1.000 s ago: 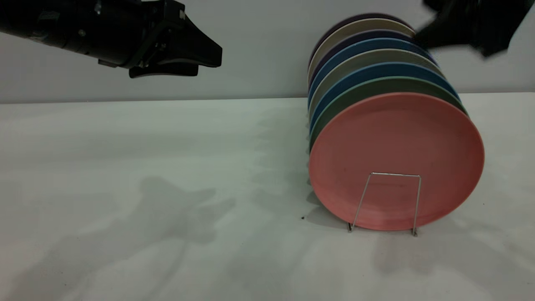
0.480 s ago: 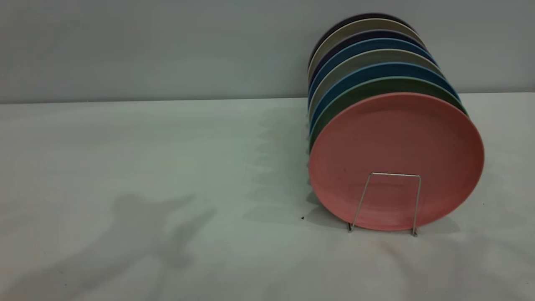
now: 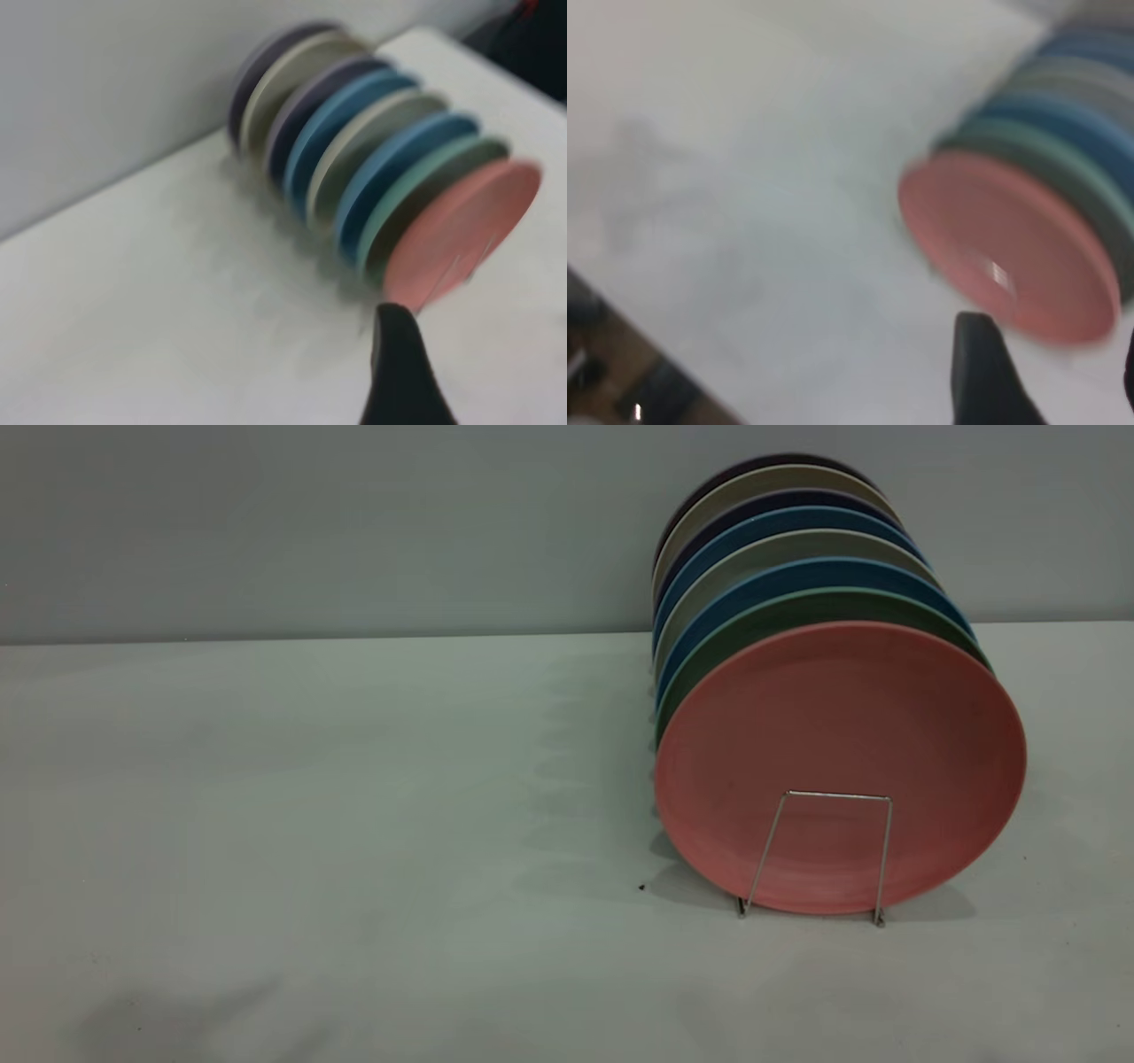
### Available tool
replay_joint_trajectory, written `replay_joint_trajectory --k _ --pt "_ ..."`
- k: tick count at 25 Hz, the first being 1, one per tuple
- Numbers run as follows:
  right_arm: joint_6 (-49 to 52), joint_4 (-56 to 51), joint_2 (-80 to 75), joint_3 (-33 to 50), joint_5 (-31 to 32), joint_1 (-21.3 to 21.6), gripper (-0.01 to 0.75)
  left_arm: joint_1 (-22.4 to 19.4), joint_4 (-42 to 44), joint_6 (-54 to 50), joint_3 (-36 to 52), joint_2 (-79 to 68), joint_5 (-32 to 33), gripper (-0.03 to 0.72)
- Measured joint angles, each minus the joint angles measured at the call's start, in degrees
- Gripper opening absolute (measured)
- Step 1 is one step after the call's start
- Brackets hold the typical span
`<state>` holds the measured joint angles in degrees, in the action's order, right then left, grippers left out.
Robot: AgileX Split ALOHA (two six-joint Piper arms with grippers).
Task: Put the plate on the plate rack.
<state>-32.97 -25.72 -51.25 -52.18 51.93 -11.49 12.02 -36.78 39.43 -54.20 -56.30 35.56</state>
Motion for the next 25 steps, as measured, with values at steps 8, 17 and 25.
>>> replay_joint_trajectory --k 8,17,25 --pt "9.1 7.3 10.0 4.0 8.7 0.0 0.326 0.0 28.1 -24.2 3.6 17.6 10.1 0.484" --pt "11.7 7.7 25.8 13.8 10.2 0.0 0.312 0.0 37.9 -36.5 14.3 41.5 18.1 0.484" --pt "11.7 12.8 37.7 19.9 13.1 0.0 0.312 0.0 38.1 -39.4 17.8 54.3 25.3 0.484"
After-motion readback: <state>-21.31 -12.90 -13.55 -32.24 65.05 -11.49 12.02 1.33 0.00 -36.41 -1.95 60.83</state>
